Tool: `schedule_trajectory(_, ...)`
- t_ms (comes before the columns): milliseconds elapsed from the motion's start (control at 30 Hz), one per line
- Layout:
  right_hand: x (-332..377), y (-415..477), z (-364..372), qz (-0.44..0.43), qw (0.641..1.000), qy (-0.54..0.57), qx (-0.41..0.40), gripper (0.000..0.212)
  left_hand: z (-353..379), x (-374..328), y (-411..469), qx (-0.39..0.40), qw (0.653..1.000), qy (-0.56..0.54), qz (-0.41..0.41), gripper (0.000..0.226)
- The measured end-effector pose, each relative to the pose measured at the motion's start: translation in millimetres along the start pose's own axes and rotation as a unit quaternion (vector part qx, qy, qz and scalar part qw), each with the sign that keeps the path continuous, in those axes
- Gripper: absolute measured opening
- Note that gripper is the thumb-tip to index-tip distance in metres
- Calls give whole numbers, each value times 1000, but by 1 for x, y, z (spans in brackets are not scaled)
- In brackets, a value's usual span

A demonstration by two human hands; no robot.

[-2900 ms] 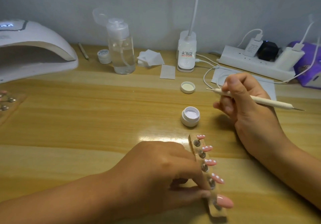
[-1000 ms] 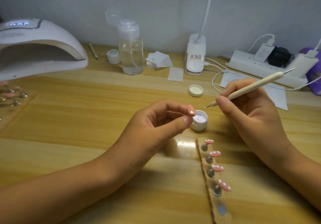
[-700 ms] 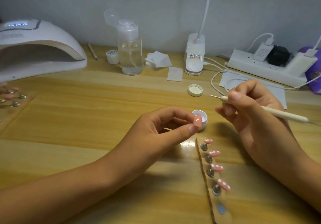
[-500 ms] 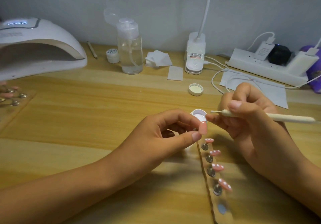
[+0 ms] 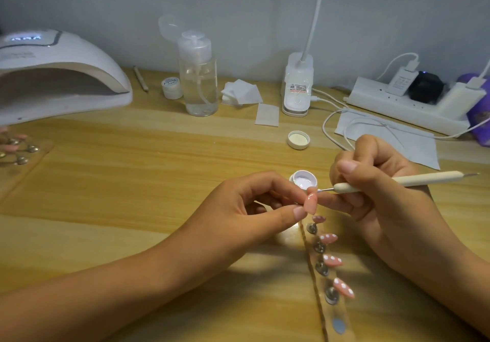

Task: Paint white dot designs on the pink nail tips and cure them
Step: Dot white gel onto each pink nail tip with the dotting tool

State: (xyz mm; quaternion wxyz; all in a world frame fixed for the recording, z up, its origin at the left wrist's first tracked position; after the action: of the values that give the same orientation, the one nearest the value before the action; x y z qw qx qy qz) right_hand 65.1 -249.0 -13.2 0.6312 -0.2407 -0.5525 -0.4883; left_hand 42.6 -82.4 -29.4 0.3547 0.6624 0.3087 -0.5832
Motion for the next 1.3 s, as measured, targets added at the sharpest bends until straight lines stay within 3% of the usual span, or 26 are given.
schedule_trajectory(1300,-4,0,-2,26,999,-2,22,21,-1,3,-1,-2,1000,5,-10,6)
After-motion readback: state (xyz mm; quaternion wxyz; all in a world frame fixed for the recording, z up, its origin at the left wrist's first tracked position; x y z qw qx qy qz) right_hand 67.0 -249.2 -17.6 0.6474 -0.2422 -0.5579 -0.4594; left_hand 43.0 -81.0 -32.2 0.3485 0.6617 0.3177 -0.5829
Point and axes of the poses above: each hand's wrist, its own y-axis towards the middle knuckle, its own z-axis out of the palm, x = y × z, the point moved 3 cm from there along y, towards the middle knuckle, and after that the axes turned 10 degrees about x, right-handed, at the moved point
